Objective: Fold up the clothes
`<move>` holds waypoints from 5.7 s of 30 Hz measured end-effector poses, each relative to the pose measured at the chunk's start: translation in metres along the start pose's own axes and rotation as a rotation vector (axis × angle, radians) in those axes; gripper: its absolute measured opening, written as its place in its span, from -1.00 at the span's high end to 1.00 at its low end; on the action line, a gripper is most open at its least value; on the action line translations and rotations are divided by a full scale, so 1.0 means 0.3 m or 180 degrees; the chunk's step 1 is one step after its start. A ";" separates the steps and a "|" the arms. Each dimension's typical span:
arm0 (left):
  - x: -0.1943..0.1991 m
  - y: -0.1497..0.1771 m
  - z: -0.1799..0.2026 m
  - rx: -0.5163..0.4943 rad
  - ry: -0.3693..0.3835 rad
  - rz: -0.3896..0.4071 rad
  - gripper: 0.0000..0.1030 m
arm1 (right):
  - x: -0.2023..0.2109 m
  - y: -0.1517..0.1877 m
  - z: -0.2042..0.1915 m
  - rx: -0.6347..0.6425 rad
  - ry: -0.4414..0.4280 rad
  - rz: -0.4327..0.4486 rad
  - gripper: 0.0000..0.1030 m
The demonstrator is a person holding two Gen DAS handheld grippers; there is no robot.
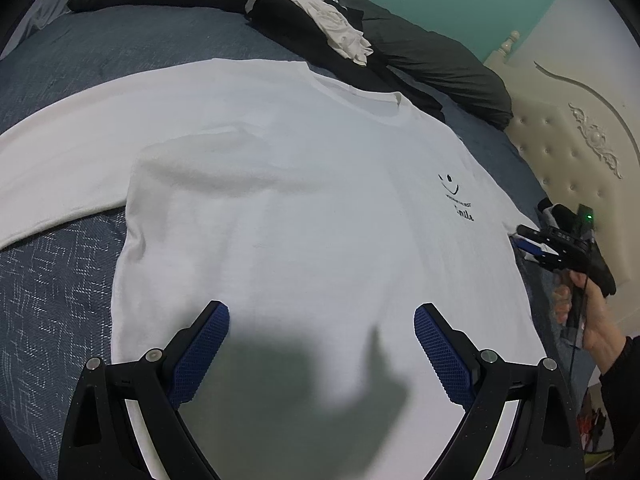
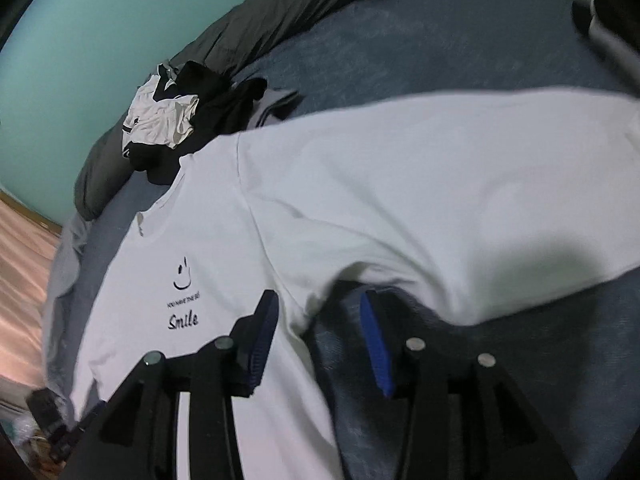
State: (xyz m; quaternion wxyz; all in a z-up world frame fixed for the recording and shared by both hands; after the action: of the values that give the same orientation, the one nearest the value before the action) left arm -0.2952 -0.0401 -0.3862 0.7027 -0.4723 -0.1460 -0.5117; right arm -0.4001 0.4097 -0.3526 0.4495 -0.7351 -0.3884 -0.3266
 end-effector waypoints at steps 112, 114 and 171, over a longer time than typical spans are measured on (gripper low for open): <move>0.105 -0.009 0.065 -0.0143 0.0155 0.0136 -0.87 | 1.026 -0.548 -0.348 0.1320 0.1232 0.1467 0.95; 0.138 -0.006 0.057 -0.0141 0.0153 0.0175 -0.87 | 1.051 -0.525 -0.444 0.1416 0.1126 0.1497 0.95; 0.298 0.159 0.012 -0.0300 -0.0120 0.0191 -0.87 | 0.231 0.750 -0.714 0.1413 -0.0664 -0.0495 0.38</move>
State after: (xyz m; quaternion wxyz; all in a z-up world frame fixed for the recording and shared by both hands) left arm -0.2145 -0.0877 -0.3476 0.6919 -0.5186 -0.1207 -0.4877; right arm -0.1999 0.1668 -0.3048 0.5308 -0.6161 -0.5503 -0.1894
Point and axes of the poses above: each gripper's, at about its wrist camera, not at the fingertips, and x roughly against the way its jaws point, z to its right, y to its underside, the point moved 6 cm from there along -x, roughly the way its jaws point, and after that the axes turned 9 degrees about y, right-handed, at the moved point
